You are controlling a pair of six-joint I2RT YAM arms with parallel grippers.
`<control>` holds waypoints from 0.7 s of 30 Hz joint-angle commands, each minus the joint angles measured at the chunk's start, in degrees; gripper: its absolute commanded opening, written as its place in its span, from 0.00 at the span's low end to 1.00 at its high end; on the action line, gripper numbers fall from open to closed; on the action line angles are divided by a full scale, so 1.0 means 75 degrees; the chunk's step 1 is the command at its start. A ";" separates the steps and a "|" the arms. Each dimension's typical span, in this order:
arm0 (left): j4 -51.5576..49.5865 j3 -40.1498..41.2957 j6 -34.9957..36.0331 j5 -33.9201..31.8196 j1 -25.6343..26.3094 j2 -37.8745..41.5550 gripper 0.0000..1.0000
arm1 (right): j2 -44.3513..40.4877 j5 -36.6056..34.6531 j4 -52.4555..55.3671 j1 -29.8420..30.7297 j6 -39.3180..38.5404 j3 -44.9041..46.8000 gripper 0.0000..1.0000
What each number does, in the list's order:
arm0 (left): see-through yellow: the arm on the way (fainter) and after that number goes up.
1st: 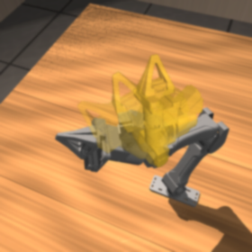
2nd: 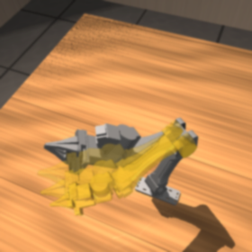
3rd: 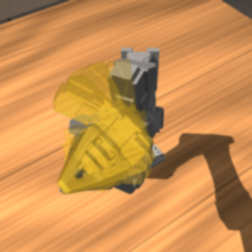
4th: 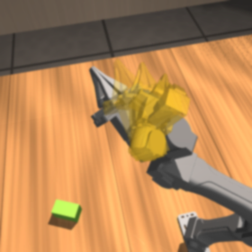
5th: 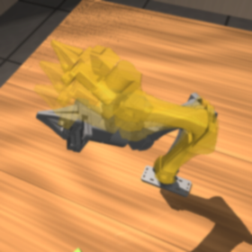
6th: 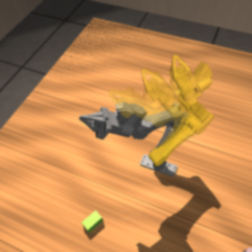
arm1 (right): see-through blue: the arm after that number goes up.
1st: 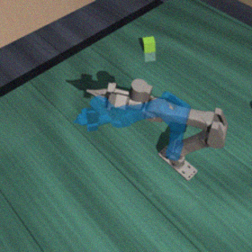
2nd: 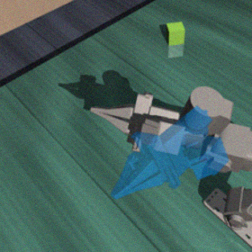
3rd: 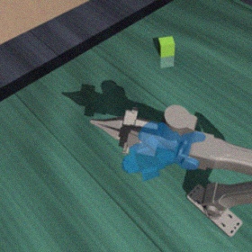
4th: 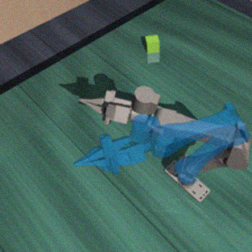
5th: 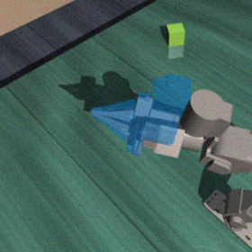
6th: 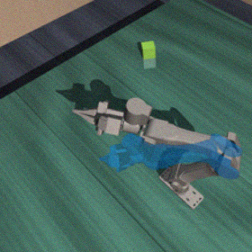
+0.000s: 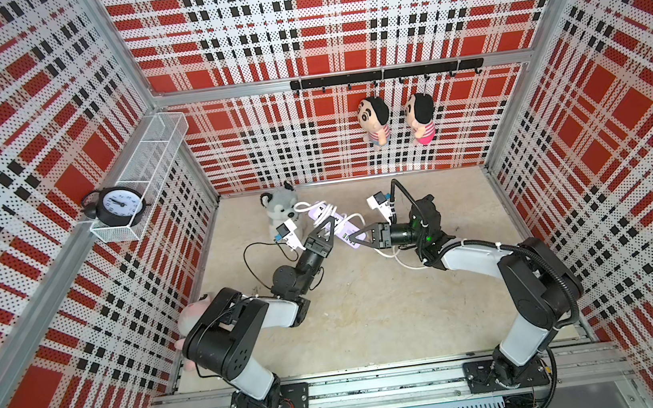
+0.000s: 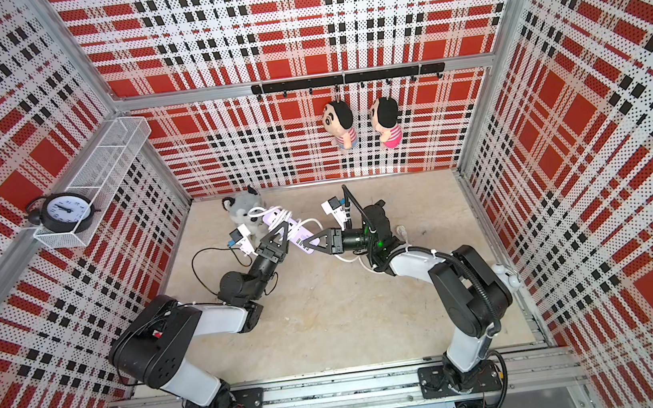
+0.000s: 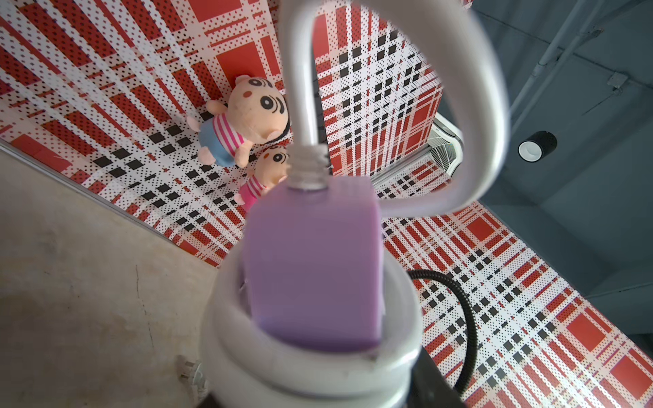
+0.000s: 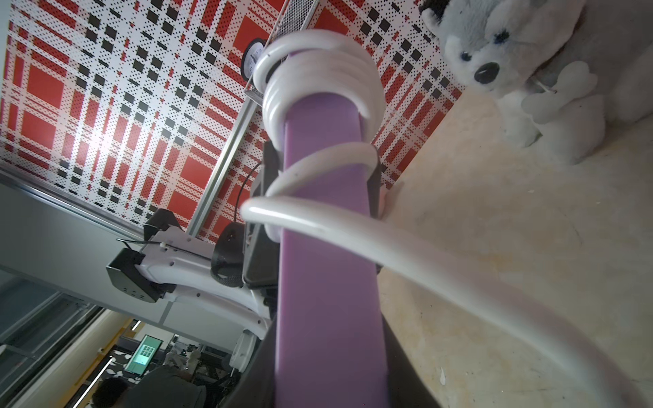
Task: Unwrap the cord wrapped around the power strip
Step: Unwrap the power cord from the power strip.
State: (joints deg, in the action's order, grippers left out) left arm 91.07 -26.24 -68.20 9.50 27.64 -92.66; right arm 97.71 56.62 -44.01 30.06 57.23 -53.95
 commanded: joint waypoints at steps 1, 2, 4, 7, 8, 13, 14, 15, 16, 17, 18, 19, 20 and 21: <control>0.1471 0.0229 0.0148 0.0644 -0.0186 0.0113 0.95 | -0.0169 -0.0014 0.0124 -0.0153 -0.0260 -0.0108 0.00; 0.1475 0.0349 0.0104 0.0759 -0.0318 0.0212 0.98 | -0.0210 0.0082 0.0115 -0.0214 -0.0220 -0.0084 0.00; 0.1473 0.0574 0.0004 0.0987 -0.0604 0.0450 0.98 | -0.0295 0.0306 0.0201 -0.0364 -0.0232 -0.0073 0.00; 0.1348 0.0786 -0.0129 0.1453 -0.1075 0.0845 0.98 | -0.0413 0.0669 0.0605 -0.0500 -0.0440 -0.0112 0.00; 0.1346 0.0841 -0.0219 0.1676 -0.1254 0.0949 0.98 | -0.0454 0.0813 0.0797 -0.0530 -0.0533 -0.0147 0.00; 0.0982 0.0699 -0.0397 0.2563 -0.1740 0.1154 0.98 | -0.0584 0.1362 0.1993 -0.0577 -0.1286 -0.0423 0.00; 0.0834 0.0572 -0.0366 0.2735 -0.1706 0.1070 0.98 | -0.0631 0.1409 0.2395 -0.0582 -0.1578 -0.0511 0.00; 0.0786 0.0486 -0.0372 0.2846 -0.1657 0.0959 0.98 | -0.0669 0.1435 0.2686 -0.0583 -0.1799 -0.0564 0.00; 0.0874 0.0452 -0.0422 0.2870 -0.1607 0.0815 0.98 | -0.0724 0.1499 0.2910 -0.0585 -0.1946 -0.0618 0.00; 0.1095 0.0447 -0.0534 0.2839 -0.1581 0.0659 0.98 | -0.0755 0.1563 0.2983 -0.0586 -0.2005 -0.0630 0.00; 0.1319 0.0451 -0.0655 0.2813 -0.1596 0.0495 0.98 | -0.0796 0.1579 0.3009 -0.0584 -0.2030 -0.0633 0.00; 0.1494 0.0470 -0.0756 0.2778 -0.1621 0.0343 0.98 | -0.0820 0.1598 0.3107 -0.0581 -0.2091 -0.0652 0.00; 0.1524 0.0468 -0.0745 0.2737 -0.1623 0.0265 0.98 | -0.0848 0.1614 0.3239 -0.0577 -0.2172 -0.0681 0.00; 0.1500 0.0474 -0.0672 0.2688 -0.1617 0.0240 0.99 | -0.0862 0.1631 0.3266 -0.0575 -0.2183 -0.0685 0.00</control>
State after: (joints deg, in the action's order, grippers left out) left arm 91.11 -22.11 -72.34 28.03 15.22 -89.47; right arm 94.11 65.56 -21.37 25.45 44.97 -57.60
